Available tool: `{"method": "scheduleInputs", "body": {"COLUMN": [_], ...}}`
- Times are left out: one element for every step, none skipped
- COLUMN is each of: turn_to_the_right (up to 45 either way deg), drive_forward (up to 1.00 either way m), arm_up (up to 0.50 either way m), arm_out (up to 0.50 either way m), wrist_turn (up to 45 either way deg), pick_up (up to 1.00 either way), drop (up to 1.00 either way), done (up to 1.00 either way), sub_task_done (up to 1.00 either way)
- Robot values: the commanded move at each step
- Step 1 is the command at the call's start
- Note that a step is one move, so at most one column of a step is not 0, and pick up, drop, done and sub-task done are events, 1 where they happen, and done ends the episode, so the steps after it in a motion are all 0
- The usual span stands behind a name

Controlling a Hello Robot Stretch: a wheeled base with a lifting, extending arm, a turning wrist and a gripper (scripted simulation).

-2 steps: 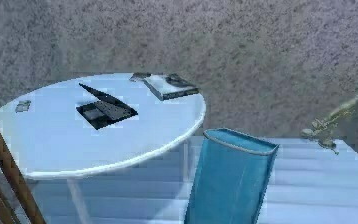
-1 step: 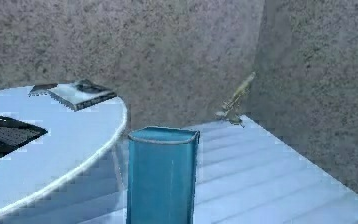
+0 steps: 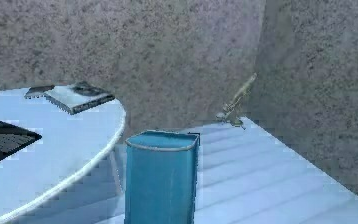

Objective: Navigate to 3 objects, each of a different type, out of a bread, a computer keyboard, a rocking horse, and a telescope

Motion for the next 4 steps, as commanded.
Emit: {"method": "scheduleInputs", "body": {"turn_to_the_right": [-45.0, -45.0, -15.0, 0.0], "drive_forward": [0.0, 0.0, 0.0, 0.25], "arm_up": [0.0, 0.0, 0.0, 0.0], "arm_out": [0.0, 0.0, 0.0, 0.0], "wrist_turn": [0.0, 0.0, 0.0, 0.0], "pick_up": [0.0, 0.0, 0.0, 0.0], "drop": [0.0, 0.0, 0.0, 0.0], "done": [0.0, 0.0, 0.0, 0.0], "sub_task_done": [0.0, 0.0, 0.0, 0.0]}}
